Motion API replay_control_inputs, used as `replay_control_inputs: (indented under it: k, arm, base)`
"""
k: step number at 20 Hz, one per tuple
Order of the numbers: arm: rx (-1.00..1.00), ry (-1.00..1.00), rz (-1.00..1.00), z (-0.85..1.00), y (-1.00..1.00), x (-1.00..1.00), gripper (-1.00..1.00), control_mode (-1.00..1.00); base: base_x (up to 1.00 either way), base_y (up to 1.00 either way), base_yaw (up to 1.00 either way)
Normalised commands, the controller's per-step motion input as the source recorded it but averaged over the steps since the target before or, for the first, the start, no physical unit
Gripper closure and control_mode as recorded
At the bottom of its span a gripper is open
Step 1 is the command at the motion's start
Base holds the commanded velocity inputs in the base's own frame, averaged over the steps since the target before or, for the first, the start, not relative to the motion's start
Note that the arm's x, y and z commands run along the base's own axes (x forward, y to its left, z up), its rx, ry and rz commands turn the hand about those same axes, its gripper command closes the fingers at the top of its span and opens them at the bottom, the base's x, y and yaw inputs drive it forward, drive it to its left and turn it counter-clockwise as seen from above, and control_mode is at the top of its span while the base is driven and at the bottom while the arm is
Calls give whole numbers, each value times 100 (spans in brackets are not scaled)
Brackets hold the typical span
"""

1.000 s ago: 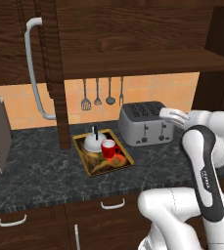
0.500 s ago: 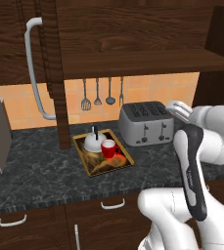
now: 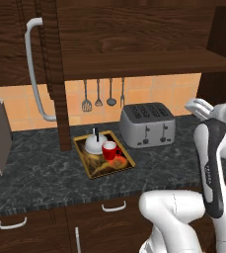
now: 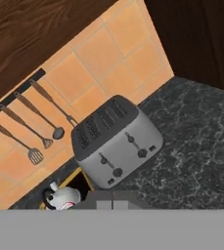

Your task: Pick the kettle from the counter and place it on the tray. Then pick the mug from the cabinet and place it on the tray. Then close the cabinet doors.

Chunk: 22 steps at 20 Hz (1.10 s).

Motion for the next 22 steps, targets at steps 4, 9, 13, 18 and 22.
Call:
replay_control_inputs:
  k: [4, 9, 13, 18, 22]
  arm:
    - [3, -7, -7, 1, -48, -62, 100, -100]
    - [13, -1, 0, 0, -65, -53, 100, -100]
    - [37, 0, 8, 18, -63, -69, 100, -100]
    - [45, -11, 5, 24, -87, -77, 100, -100]
    - [23, -34, 0, -9, -50, -1, 100, -100]
  base:
    - [0, 0, 0]
    - [0, 0, 0]
    - [0, 0, 0]
    - [0, 0, 0]
    - [0, 0, 0]
